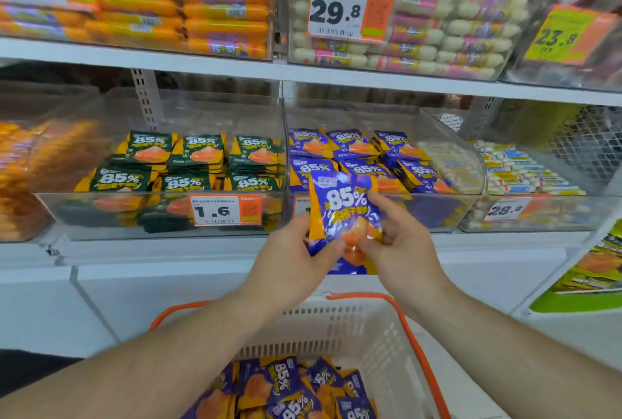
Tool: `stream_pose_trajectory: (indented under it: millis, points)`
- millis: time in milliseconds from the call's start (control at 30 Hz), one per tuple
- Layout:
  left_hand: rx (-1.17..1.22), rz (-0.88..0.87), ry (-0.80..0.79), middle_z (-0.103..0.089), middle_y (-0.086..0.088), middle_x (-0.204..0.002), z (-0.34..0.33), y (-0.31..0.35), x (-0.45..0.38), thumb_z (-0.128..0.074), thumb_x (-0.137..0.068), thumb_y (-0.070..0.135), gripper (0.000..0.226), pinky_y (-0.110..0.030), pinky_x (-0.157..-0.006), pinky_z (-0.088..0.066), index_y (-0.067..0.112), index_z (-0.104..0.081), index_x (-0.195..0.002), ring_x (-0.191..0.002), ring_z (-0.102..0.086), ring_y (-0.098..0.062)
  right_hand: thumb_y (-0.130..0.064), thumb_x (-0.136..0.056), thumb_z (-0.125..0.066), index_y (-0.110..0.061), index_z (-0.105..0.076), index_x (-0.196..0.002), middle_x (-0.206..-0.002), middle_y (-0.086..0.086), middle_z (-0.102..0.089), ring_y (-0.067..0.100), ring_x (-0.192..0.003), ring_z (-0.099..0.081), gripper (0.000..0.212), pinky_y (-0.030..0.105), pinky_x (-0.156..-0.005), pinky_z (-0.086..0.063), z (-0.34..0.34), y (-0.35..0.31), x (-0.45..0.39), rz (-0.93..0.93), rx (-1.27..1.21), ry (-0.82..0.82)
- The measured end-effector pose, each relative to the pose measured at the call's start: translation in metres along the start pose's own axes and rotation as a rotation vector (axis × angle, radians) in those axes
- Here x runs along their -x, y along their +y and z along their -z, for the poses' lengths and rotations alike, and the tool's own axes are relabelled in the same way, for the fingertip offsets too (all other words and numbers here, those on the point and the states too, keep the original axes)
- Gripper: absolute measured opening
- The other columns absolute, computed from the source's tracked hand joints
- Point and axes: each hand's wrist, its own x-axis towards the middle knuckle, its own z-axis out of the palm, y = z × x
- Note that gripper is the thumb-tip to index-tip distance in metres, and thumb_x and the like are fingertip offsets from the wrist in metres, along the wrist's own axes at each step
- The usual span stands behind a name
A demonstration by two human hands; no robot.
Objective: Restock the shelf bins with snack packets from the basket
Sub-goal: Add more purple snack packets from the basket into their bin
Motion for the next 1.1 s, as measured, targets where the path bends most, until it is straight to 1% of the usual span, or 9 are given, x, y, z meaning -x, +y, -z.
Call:
stream_pose_trajectory:
  millis: [100, 167, 300, 367, 433, 500, 667, 867, 1100]
  points:
    - [-0.379, -0.379, 0.154, -0.063, 0.003, -0.102, 0.024, -0.003, -0.032, -0.05, -0.085, 0.046, 0.046, -0.032, -0.078, -0.048, 0.019, -0.062, -0.121, -0.088, -0.058, -0.016, 0.016, -0.086, -0.059, -0.029, -0.052, -0.136, -0.122, 0.001, -0.067, 0.014, -0.087, -0.066, 0.068, 0.037, -0.077, -0.059, 0.006, -0.023, -0.03, 0.109, 0.076, 0.074]
    - [-0.576, -0.46, 0.24, -0.064, -0.006, -0.122, 0.038, -0.012, -0.053, -0.048, -0.088, 0.039, 0.053, -0.038, -0.087, -0.05, 0.011, -0.057, -0.133, -0.106, -0.06, -0.026, 0.014, -0.087, -0.054, -0.022, -0.05, -0.142, -0.112, 0.002, -0.069, 0.008, -0.073, -0.063, 0.066, 0.024, -0.064, -0.056, 0.006, -0.042, -0.059, 0.098, 0.154, 0.106]
    - [-0.736, -0.324, 0.275, -0.057, -0.005, -0.14, 0.046, -0.037, -0.076, -0.058, -0.089, 0.033, 0.056, -0.041, -0.076, -0.057, 0.01, -0.052, -0.14, -0.11, -0.066, -0.027, 0.005, -0.093, -0.057, -0.007, -0.041, -0.147, -0.08, 0.007, -0.063, 0.006, -0.043, -0.058, 0.058, 0.023, -0.053, -0.054, -0.014, -0.058, -0.127, -0.061, 0.066, 0.069]
    - [-0.75, -0.292, 0.285, -0.055, 0.002, -0.142, 0.043, -0.037, -0.08, -0.05, -0.093, 0.04, 0.054, -0.038, -0.067, -0.056, 0.018, -0.05, -0.142, -0.107, -0.067, -0.022, 0.008, -0.092, -0.058, -0.003, -0.04, -0.147, -0.092, 0.019, -0.064, 0.01, -0.043, -0.06, 0.059, 0.022, -0.046, -0.054, -0.026, -0.054, -0.163, -0.113, 0.109, 0.058]
    - [-0.701, -0.193, 0.277, -0.051, 0.008, -0.145, 0.042, -0.033, -0.084, -0.042, -0.099, 0.045, 0.051, -0.035, -0.076, -0.053, 0.03, -0.04, -0.148, -0.115, -0.062, -0.018, 0.012, -0.09, -0.057, 0.0, -0.044, -0.142, -0.105, 0.02, -0.062, 0.013, -0.052, -0.063, 0.055, 0.021, -0.046, -0.053, -0.039, -0.051, -0.19, -0.157, 0.195, 0.002]
    - [-0.701, -0.149, 0.32, -0.056, 0.01, -0.139, 0.038, -0.033, -0.086, -0.043, -0.1, 0.045, 0.052, -0.032, -0.074, -0.049, 0.035, -0.035, -0.15, -0.112, -0.062, -0.018, 0.01, -0.09, -0.057, 0.005, -0.05, -0.134, -0.101, 0.014, -0.061, 0.014, -0.066, -0.063, 0.045, 0.019, -0.051, -0.053, -0.053, -0.05, -0.21, -0.162, 0.327, -0.076]
    - [-0.709, -0.264, 0.394, -0.073, 0.006, -0.085, 0.034, -0.041, -0.087, -0.05, -0.086, 0.04, 0.048, -0.023, -0.043, -0.039, 0.022, -0.064, -0.128, -0.065, -0.068, -0.019, -0.003, -0.098, -0.05, 0.003, -0.054, -0.131, -0.128, 0.02, -0.06, 0.022, -0.095, -0.063, 0.034, 0.021, -0.066, -0.052, -0.088, -0.038, -0.248, -0.17, 0.58, -0.136]
    - [-0.727, -0.285, 0.451, -0.07, 0.012, -0.079, 0.032, -0.041, -0.088, -0.045, -0.084, 0.042, 0.048, -0.017, -0.048, -0.025, 0.023, -0.069, -0.121, -0.06, -0.064, -0.012, -0.041, -0.091, -0.062, -0.014, -0.055, -0.137, -0.136, 0.013, -0.056, 0.033, -0.121, -0.054, 0.054, 0.037, -0.096, -0.049, -0.102, -0.011, -0.265, 0.026, 1.183, -0.118]
    - [-0.684, -0.276, 0.409, -0.07, 0.011, -0.08, 0.033, -0.039, -0.086, -0.043, -0.085, 0.042, 0.05, -0.018, -0.045, -0.026, 0.02, -0.068, -0.123, -0.059, -0.063, -0.012, -0.057, -0.093, -0.051, -0.027, -0.045, -0.146, -0.151, 0.009, -0.042, 0.034, -0.134, -0.04, 0.061, 0.046, -0.108, -0.036, -0.1, -0.003, -0.275, 0.057, 1.332, -0.193]
